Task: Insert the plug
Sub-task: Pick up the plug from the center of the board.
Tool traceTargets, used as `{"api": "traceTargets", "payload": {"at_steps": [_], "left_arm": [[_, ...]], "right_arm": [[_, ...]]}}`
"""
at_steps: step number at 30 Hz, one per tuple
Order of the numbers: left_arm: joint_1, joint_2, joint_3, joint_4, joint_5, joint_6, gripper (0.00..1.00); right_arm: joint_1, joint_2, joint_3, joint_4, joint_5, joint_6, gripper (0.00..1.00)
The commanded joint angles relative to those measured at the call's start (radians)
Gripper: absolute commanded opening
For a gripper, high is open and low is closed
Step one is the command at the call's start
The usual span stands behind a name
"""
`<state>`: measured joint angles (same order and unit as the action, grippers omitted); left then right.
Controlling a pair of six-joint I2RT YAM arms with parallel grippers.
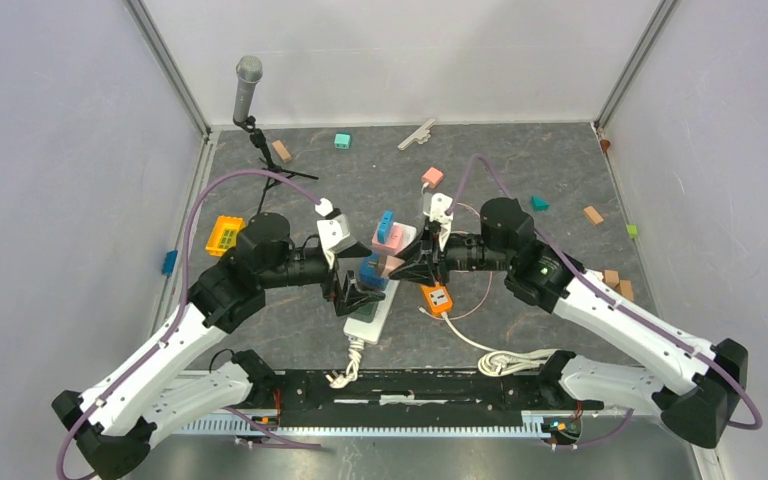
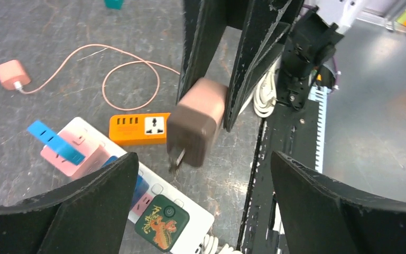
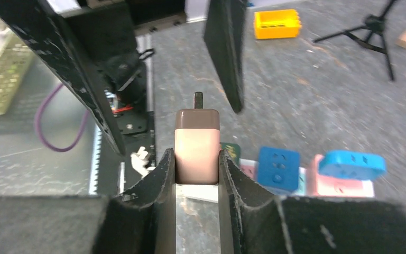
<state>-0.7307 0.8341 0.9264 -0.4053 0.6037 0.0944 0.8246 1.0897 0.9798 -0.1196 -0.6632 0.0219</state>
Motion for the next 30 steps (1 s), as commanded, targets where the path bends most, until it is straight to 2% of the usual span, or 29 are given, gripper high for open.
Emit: {"api": "traceTargets", "payload": {"at_steps": [1,6,12,15,18,20,25,30], "left_arm": [[-0.001,-0.040,-0.013,0.001,-0.166,-0.083,1.00],[-0.001,-0.036,-0.076,-0.026,-0.315,-0.302,1.00],[0.001,0.055,-0.118,-0.090,-0.441,-0.549,1.00],[0.002,0.084,-0.139,-0.087,-0.485,-0.629,1.00],[0.011,0.106,-0.153,-0.090,-0.525,-0.689,1.00],[0.042,0.129,-0.158,-0.091,-0.519,-0.723,1.00],[0.150,0.236,-0.139,-0.089,-0.390,-0.745,1.00],[0.222,0.319,-0.135,-0.017,-0.292,-0.738,1.00]], "right_arm": [[-0.001,-0.085,-0.079,0.070,0.239,-0.026,0.00],[-0.002,-0.151,-0.208,0.112,0.412,-0.044,0.00],[-0.004,-0.124,-0.255,0.079,0.426,-0.052,0.00],[-0.004,-0.123,-0.323,0.112,0.471,-0.028,0.00],[-0.005,-0.146,-0.406,0.213,0.537,0.019,0.00],[-0.006,-0.160,-0.455,0.267,0.557,0.022,0.00],[-0.005,-0.142,-0.518,0.338,0.576,0.011,0.00],[-0.008,-0.074,-0.536,0.394,0.511,0.000,0.00]]}}
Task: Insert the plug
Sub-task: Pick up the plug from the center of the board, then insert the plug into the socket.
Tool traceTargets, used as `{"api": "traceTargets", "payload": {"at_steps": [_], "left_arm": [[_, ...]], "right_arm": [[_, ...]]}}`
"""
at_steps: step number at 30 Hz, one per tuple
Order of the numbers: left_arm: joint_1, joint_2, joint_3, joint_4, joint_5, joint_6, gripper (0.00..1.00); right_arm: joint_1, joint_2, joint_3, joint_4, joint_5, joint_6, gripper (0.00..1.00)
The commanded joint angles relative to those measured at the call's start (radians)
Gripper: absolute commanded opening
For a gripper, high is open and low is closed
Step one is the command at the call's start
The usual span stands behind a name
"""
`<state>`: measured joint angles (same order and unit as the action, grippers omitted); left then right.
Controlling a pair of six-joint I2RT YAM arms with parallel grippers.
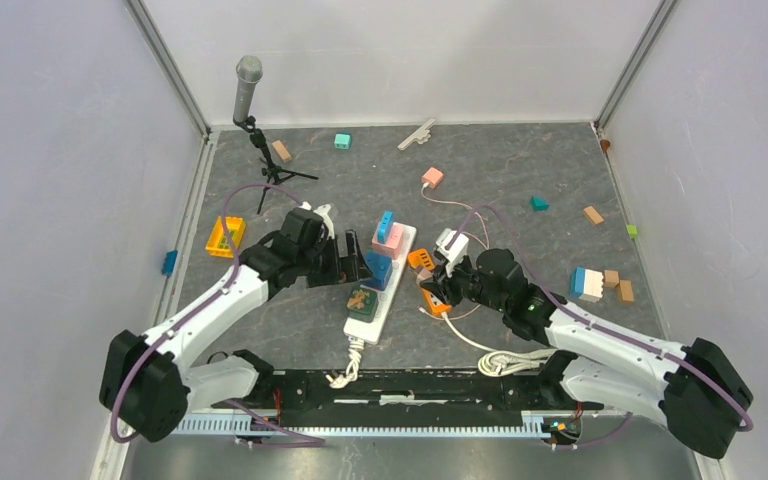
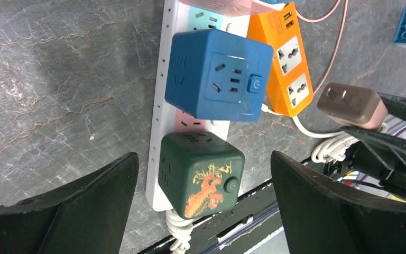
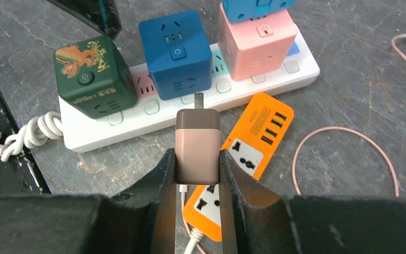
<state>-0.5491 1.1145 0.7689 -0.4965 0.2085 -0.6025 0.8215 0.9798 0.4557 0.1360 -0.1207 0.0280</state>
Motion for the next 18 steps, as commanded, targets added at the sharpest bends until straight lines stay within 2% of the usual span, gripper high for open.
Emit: {"api": "traceTargets", "payload": {"at_steps": [1,6,9,18], "left_arm": [[0.050,0.053,0.023,0.091,0.108,-0.042,1.00],[0.087,0.120,0.027,0.168,0.142,-0.032,0.96],[0.089,0.173,0.030,0.196,0.175,-0.016,0.91],[0.088,0.253,0.045,0.228,0.196,0.030,0.83]], "right_arm": [[-0.005,0.052,-0.014,0.151,-0.051,-0.004,0.00],[-0.005,0.129,-0.009,0.207,-0.121,-0.009,0.00],[-0.005,0.155,-0.014,0.228,-0.125,-0.013,0.00],[-0.005,0.216,-0.024,0.270,-0.146,-0.016,0.00]]}}
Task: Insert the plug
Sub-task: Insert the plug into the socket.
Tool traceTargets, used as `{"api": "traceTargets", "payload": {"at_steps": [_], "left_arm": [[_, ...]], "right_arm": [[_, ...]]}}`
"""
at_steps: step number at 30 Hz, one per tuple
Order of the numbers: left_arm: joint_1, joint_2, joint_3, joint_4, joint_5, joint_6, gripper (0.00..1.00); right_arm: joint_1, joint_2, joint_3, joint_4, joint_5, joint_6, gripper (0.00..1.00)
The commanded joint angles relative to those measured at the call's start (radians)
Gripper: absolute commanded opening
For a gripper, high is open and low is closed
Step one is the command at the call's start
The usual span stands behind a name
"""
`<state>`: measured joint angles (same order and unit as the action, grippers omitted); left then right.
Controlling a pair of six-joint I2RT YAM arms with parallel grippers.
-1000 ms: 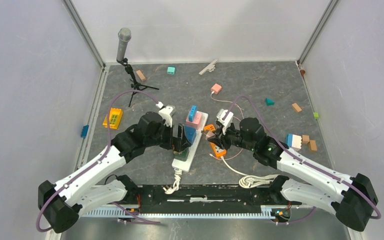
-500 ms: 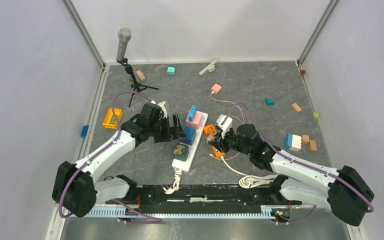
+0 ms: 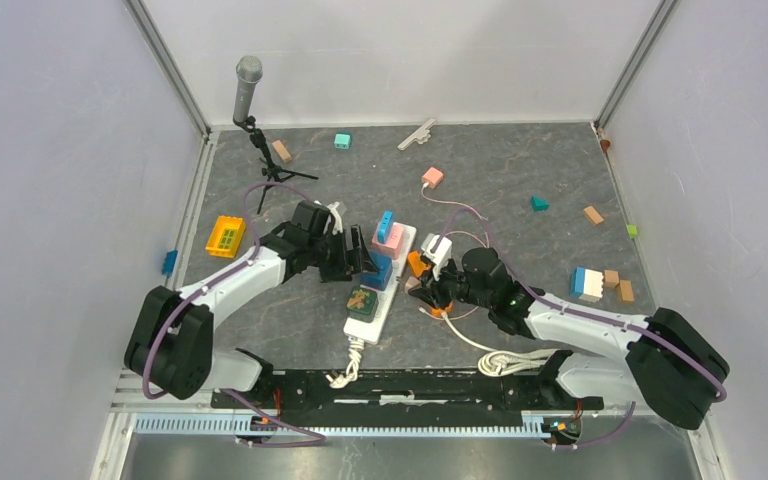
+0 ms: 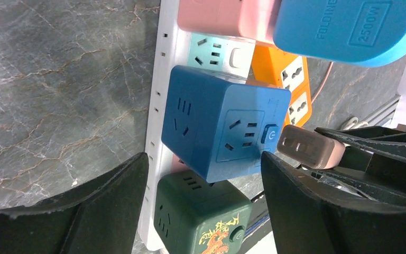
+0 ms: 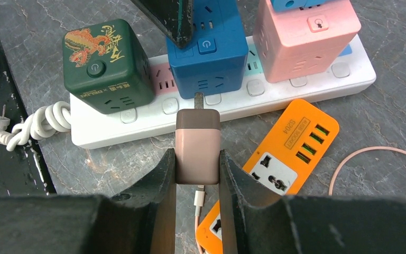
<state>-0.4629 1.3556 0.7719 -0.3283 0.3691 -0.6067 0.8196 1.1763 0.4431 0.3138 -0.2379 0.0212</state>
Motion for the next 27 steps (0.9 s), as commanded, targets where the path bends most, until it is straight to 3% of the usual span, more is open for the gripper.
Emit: {"api": "traceTargets", "payload": {"at_steps": [1,14,27], "left_arm": [[0.002,0.016,0.045,0.060,0.038,0.040,0.81],[0.003,0.104,0.089,-0.020,0.038,0.140,0.57],[0.003,0.114,0.095,-0.053,0.020,0.170,0.50]], "right_arm": [[-0.004,0.027,-0.014,0.103,-0.033,-0.005,0.00],[-0.007,0.131,0.024,0.125,-0.025,-0.040,0.00],[-0.010,0.171,0.049,0.176,-0.053,-0.042,0.00]]}}
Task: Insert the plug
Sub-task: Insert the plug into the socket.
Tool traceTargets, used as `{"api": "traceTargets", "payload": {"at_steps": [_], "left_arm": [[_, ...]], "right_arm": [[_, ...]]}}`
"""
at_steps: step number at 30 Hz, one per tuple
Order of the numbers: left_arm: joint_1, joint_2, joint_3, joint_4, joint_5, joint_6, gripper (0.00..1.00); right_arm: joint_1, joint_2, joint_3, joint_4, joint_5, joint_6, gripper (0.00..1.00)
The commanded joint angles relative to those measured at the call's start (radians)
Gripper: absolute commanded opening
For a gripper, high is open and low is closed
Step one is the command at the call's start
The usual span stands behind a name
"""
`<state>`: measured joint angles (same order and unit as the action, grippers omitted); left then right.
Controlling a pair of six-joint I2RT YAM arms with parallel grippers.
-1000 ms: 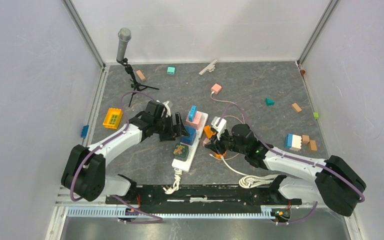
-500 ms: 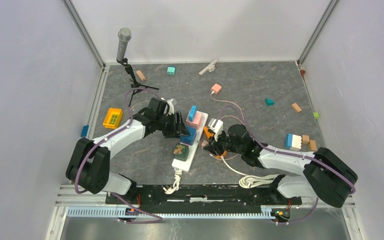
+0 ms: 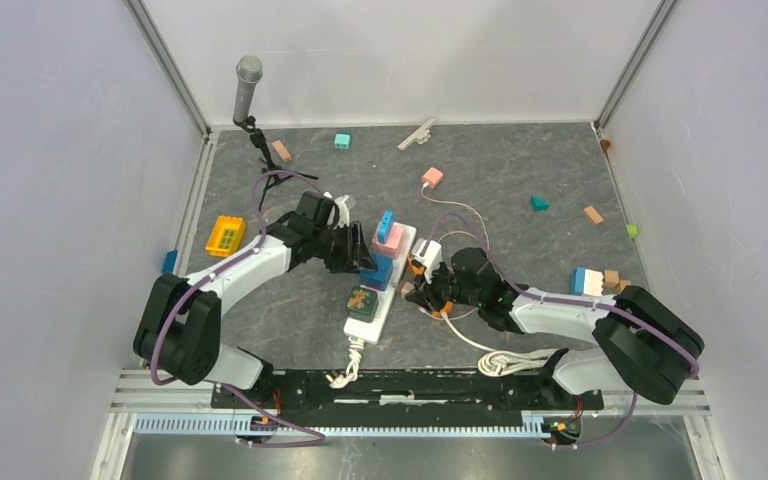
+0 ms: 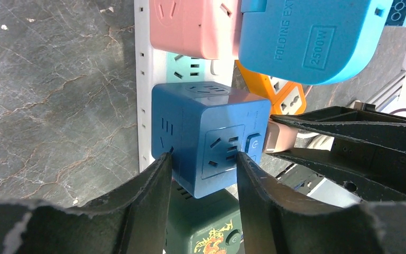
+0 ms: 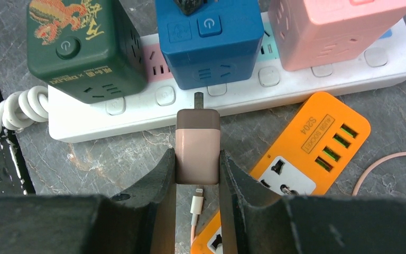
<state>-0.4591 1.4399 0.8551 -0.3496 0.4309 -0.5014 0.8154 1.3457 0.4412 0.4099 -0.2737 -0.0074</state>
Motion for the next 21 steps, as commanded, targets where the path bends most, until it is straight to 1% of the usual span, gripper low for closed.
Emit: {"api": "traceTargets", "payload": {"at_steps": [1,8,13,21], "left_arm": [[-0.001,0.030,0.013,-0.036,-0.045,0.067,0.49],[-0.001,0.049,0.025,-0.066,-0.066,0.088,0.43],[-0.001,0.054,0.028,-0.081,-0.078,0.101,0.42],[-0.001,0.068,0.035,-0.087,-0.076,0.109,0.39]], "right_arm": [[-0.005,0.003,0.056,0.081,-0.017,-0.014,0.00],[-0.010,0.022,0.077,0.086,-0.016,-0.013,0.00],[-0.013,0.045,0.077,0.095,-0.023,-0.022,0.00],[-0.013,0.068,0.077,0.117,-0.077,-0.029,0.00]]}}
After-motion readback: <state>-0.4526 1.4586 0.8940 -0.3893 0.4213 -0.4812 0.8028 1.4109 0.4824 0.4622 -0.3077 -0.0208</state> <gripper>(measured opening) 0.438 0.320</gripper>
